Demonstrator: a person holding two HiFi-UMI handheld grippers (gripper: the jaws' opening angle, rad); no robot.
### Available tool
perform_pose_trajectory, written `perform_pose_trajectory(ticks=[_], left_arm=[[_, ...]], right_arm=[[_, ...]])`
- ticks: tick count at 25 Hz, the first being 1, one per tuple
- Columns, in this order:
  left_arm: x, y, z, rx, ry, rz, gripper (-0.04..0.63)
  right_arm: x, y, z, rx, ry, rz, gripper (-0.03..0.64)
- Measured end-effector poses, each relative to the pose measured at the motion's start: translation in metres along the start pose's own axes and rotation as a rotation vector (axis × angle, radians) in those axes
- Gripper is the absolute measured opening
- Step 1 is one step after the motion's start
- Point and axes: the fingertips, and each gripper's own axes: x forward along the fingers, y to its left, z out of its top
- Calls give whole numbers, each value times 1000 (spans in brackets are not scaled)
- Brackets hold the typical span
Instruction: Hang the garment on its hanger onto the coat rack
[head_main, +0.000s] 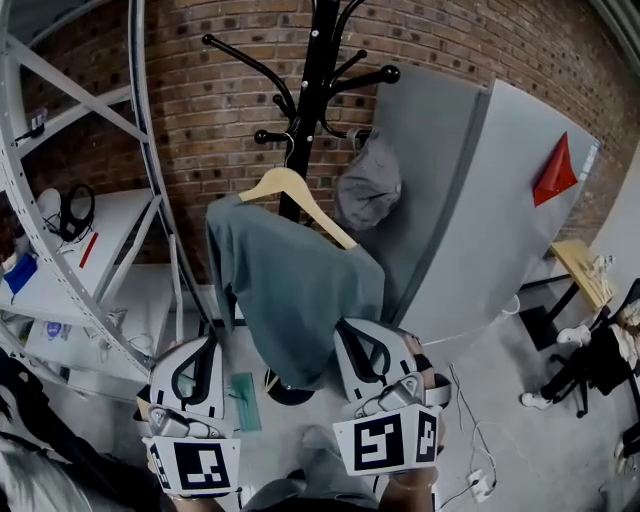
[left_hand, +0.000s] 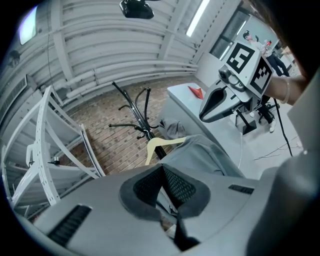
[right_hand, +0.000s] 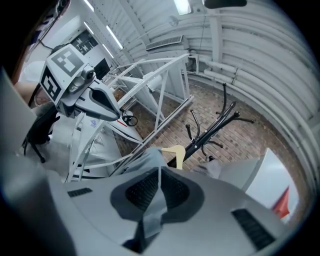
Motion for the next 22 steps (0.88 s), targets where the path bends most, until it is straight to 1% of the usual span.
perform_pose_trajectory(ticks=[7,10,15,17,22], left_arm=[[-9,-12,9,8,-4,-3,5],[-9,-15,16,24,-11,-8,5],[-9,-22,15,26,21,-20,5],[-10,-23,13,17,31,-21,3],[-11,-24,22,-11,11,-21,5]], right_arm=[[-19,2,-5,-4,-4,0,23],[-25,-2,-5,-5,-11,-4,23],[-29,-4,-8,-7,-12,-4,23],[-30,-4,-7,-8,-18,-3,23],[-34,-8,-4,-13,-42,1,23]])
